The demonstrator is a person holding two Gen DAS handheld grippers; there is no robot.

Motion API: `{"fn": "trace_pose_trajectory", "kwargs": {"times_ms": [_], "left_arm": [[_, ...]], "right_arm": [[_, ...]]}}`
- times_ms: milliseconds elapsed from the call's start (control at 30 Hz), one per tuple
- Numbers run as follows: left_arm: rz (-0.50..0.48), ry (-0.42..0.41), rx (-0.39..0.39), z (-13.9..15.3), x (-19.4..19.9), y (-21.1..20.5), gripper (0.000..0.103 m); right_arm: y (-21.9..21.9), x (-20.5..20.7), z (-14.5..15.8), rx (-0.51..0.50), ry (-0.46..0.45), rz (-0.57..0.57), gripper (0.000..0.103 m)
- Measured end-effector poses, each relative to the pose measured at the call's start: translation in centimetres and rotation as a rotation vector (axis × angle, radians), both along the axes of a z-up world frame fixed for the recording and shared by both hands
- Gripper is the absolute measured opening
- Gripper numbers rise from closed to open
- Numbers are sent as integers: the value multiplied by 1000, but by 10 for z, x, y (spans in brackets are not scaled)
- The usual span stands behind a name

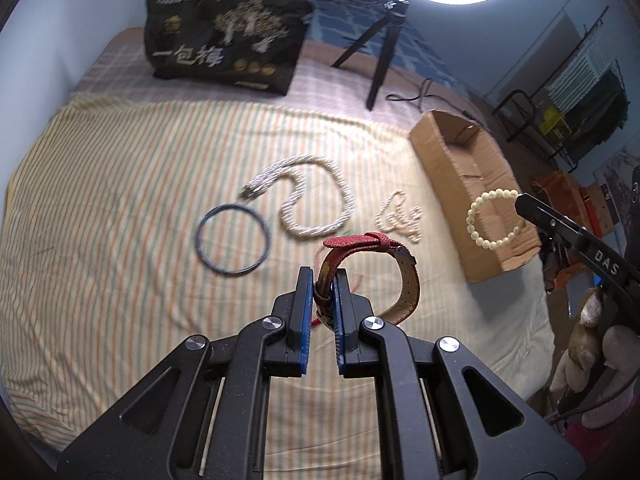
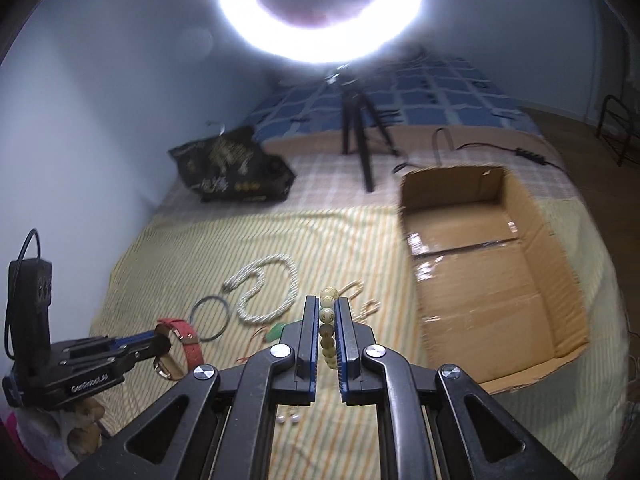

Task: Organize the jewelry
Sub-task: 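Carry the watch in the left gripper and bracelet in the right gripper into the cardboard box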

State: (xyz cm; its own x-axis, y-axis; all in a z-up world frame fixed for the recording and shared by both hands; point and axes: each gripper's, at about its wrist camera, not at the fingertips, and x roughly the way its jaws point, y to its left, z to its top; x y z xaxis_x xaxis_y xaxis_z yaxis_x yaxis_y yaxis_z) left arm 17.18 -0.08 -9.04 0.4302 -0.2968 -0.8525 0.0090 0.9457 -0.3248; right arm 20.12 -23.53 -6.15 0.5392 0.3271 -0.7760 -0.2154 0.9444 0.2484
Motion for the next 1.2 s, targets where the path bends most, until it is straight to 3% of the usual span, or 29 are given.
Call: {"fn": "trace_pose_trajectory", "kwargs": {"times_ms": [433,1200], "left_arm": [[-77,-49,-49,18,18,-71,7],[-190,-25,-133,-4,59,-187,7]], "right_arm": [[-74,15,10,-17,-26,-153,5],[-156,28,-14,-16,27,-293,5]]}}
